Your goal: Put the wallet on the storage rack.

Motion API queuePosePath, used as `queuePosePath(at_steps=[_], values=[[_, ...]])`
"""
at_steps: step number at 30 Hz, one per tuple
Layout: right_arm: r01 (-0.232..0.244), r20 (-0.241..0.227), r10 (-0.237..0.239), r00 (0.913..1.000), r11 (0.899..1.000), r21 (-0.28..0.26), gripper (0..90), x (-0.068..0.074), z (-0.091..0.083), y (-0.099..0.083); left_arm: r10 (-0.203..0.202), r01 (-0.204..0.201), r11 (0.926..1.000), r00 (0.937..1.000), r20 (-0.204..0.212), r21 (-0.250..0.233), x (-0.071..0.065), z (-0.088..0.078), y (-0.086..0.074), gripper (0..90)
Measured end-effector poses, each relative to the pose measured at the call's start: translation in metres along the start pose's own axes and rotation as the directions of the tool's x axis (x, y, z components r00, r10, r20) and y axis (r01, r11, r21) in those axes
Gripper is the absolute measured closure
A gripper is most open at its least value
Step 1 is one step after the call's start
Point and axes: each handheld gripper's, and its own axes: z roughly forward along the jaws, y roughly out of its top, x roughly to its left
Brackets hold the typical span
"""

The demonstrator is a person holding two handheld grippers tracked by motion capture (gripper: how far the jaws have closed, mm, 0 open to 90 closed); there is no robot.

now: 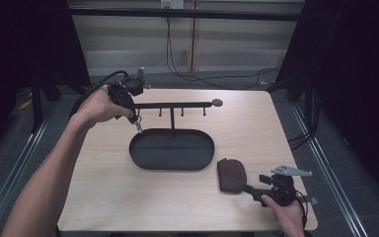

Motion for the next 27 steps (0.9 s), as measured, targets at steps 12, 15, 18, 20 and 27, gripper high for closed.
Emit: queuePosePath(at_steps=[12,15,18,20,27], values=[[0.007,-0.005,-0.007,1.0,1.0,0.011,18.9,0.001,0.002,0.0,-0.032,0.032,0.9995,0.9991,-0.029,-0.003,0.009,0.007,0.004,89.4],[0.007,-0.004,-0.007,1.0,1.0,0.009,18.9,0.001,0.001,0.0,-0.04,0.04,0.9992,0.9985,-0.039,-0.003,0.009,0.011,0.004,89.4],[0.007,-0.005,-0.007,1.0,1.0,0.01,18.9,0.001,0.001,0.0,-0.04,0.04,0.9992,0.9989,-0.024,-0.009,0.013,0.012,0.002,89.2],[0.006,-0.005,-0.006,1.0,1.0,0.014,18.9,0.001,0.002,0.0,-0.045,0.044,0.9989,0.9988,-0.022,-0.014,0.014,0.013,0.001,88.9],[0.009,-0.004,-0.008,1.0,1.0,0.01,18.9,0.001,0.001,0.0,-0.063,0.063,0.9976,0.9977,-0.025,-0.028,0.017,0.017,-0.001,86.2]])
